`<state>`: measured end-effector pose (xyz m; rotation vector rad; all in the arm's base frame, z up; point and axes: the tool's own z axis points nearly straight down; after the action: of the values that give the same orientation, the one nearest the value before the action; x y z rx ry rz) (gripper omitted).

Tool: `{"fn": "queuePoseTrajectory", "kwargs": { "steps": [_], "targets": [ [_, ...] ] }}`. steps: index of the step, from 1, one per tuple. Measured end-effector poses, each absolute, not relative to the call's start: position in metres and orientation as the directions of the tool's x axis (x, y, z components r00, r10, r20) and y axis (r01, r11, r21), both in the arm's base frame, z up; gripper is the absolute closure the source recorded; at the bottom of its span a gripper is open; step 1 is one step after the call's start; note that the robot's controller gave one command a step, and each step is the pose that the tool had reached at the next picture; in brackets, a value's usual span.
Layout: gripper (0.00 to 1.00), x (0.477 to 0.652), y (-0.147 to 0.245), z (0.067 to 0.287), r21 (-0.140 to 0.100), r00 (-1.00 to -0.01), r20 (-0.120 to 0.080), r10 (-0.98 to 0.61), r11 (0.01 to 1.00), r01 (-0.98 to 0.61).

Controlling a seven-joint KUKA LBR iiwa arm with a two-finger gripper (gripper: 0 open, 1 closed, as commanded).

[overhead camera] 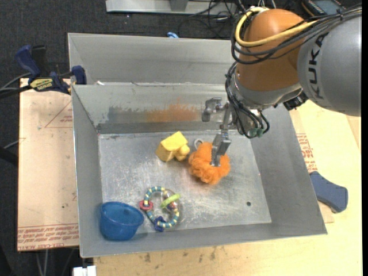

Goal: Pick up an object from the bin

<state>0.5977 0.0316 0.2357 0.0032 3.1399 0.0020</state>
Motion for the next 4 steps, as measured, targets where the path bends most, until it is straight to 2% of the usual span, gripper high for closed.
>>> {"fn": "queuePoseTrajectory", "kwargs": {
  "steps": [1,2,3,4],
  "targets": [
    [1.00,0.598,0.032,0.236,0.001,-1.000,-0.002,0.002,1.000,0.002],
    [1.00,0.598,0.032,0.236,0.001,-1.000,-0.002,0.002,1.000,0.002],
    [1.00,0.594,0.038,0.256,0.000,-0.997,0.003,-0.075,0.997,-0.075],
    [0.00,0.630,0.064,0.149,0.000,-0.898,-0.003,-0.440,0.898,-0.440]
  ]
}}
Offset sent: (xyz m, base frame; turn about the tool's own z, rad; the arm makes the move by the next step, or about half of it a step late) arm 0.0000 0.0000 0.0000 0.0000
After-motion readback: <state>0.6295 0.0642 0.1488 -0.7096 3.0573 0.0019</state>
